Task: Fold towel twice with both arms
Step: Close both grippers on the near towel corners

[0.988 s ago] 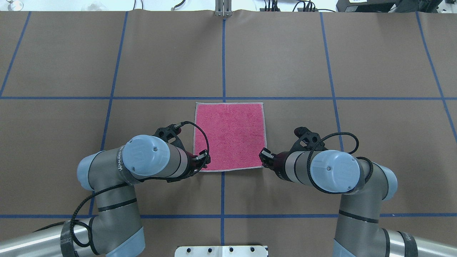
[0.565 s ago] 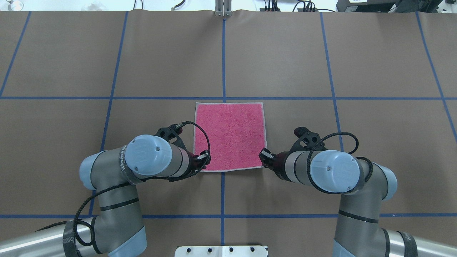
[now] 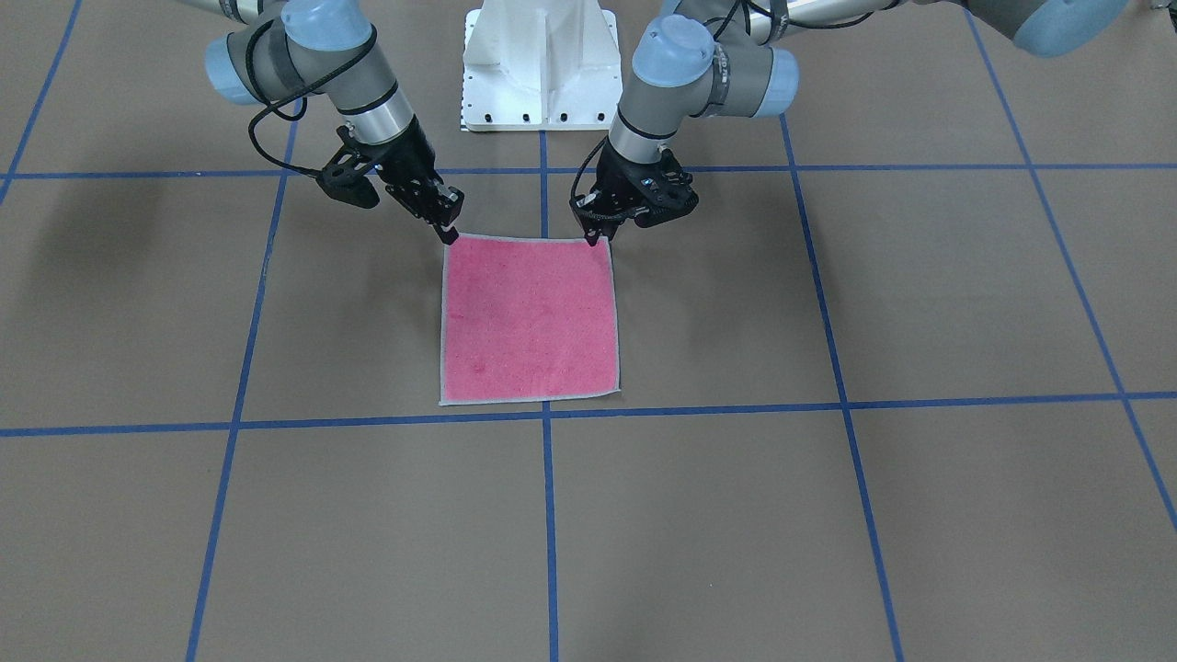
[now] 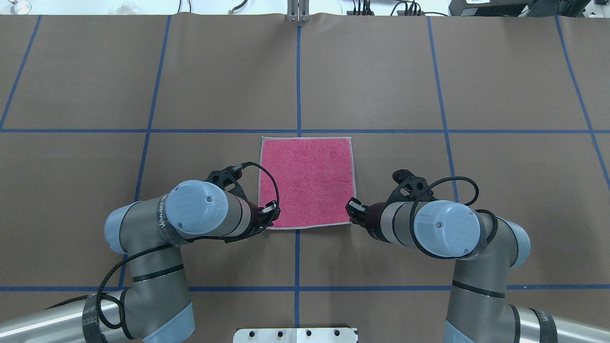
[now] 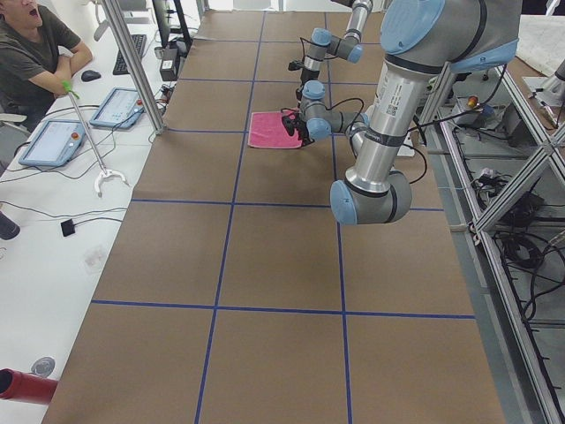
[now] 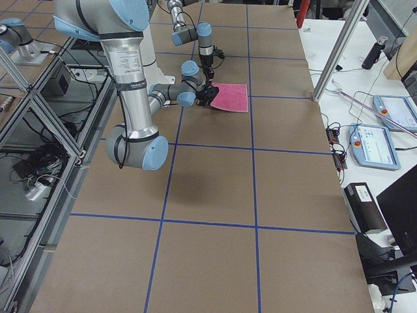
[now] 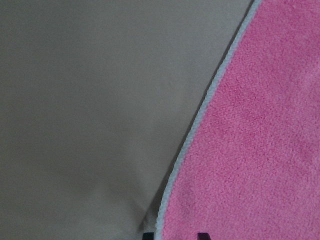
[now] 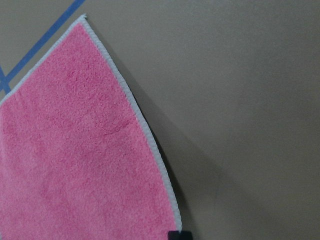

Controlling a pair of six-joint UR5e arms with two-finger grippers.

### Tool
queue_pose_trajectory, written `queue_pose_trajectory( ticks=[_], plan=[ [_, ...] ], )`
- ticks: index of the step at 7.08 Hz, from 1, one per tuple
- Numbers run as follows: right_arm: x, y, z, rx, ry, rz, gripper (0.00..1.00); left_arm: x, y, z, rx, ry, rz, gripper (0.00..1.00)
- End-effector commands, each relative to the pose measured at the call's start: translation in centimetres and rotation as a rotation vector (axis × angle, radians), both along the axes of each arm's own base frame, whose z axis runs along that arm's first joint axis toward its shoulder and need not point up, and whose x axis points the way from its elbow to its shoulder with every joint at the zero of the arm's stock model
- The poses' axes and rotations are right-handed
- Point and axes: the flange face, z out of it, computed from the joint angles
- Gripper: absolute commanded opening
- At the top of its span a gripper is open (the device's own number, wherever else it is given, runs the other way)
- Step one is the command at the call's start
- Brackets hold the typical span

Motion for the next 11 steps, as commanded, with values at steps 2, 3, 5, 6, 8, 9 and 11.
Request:
queue_pose_trajectory(
  ticks=[2,3,5,6,8,9,11],
  plan=[
    [0.0,0.0,0.1,0.0,0.001,0.0,0.0,0.0,0.1,0.1,0.0,-0.001,-0.001,0.0],
    [0.0,0.0,0.0,0.0,-0.001,0.0,0.0,-0.1,0.0,0.0,-0.01,0.002,-0.007,0.0],
    [0.1,0.0,-0.1,0.001,-0.002,0.002,0.0,-1.1,0.3,-1.1,-0.004,0.027,-0.009,0.0],
    [0.2,0.0,-0.1,0.0,-0.002,0.0,0.0,-2.2,0.8,-0.9,-0.003,0.031,-0.006,0.0],
    [0.3,0.2,-0.4,-0.004,-0.013,-0.013,0.0,-2.6,1.3,-1.0,-0.021,0.042,-0.015,0.0],
    [0.7,0.5,-1.0,-0.008,-0.028,-0.028,0.0,-2.7,1.3,-1.0,-0.022,0.043,-0.014,0.0],
    [1.0,0.8,-1.4,-0.008,-0.037,-0.038,0.0,-2.7,1.3,-1.2,-0.022,0.047,-0.015,0.0]
  ],
)
